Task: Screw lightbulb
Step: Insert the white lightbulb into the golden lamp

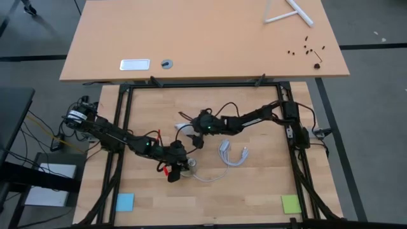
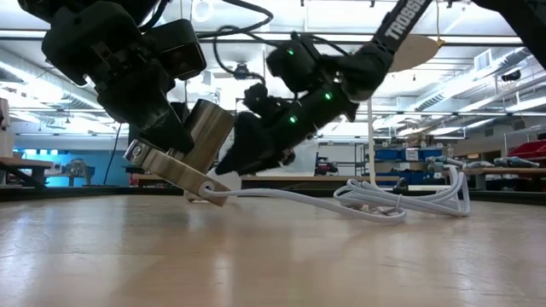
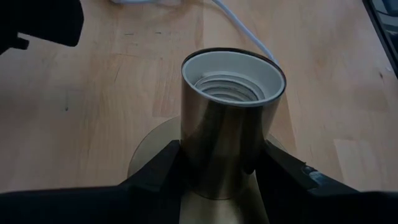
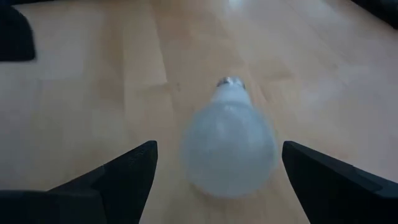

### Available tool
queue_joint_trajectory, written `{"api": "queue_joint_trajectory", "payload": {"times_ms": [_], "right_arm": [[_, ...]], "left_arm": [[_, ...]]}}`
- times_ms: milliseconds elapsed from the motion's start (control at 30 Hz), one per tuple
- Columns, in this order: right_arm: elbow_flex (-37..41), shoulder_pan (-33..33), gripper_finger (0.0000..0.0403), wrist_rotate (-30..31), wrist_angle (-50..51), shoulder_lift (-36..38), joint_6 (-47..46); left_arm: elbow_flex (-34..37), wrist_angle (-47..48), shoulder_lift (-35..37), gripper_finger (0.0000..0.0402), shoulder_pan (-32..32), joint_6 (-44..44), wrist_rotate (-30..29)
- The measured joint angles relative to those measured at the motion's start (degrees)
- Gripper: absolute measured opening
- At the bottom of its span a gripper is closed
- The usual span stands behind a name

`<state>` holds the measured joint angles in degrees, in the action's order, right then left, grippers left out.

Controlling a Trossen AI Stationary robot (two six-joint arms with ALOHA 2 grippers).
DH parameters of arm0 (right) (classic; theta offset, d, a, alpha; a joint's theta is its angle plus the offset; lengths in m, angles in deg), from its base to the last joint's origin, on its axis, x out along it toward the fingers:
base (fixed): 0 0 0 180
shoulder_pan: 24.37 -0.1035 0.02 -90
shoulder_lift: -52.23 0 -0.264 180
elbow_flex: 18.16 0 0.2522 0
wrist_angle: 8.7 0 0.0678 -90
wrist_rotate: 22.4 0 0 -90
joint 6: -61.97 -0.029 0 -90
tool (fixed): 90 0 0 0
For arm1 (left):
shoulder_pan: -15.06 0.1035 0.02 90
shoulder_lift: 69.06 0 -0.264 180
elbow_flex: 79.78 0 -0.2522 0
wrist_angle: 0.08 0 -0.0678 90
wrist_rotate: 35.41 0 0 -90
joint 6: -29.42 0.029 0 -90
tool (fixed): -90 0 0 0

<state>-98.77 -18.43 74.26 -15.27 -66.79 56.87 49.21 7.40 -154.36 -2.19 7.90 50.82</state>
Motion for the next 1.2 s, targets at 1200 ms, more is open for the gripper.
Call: {"api": "queue_joint_trajectory", "payload": {"times_ms": [1200], "right_arm": [[-1.26,3.02,0.0353,-4.29,-6.12,-3.63,7.71]], "left_arm": [[0.0,-0.29,0.0,0.0162,0.0,0.09,0.42]]}}
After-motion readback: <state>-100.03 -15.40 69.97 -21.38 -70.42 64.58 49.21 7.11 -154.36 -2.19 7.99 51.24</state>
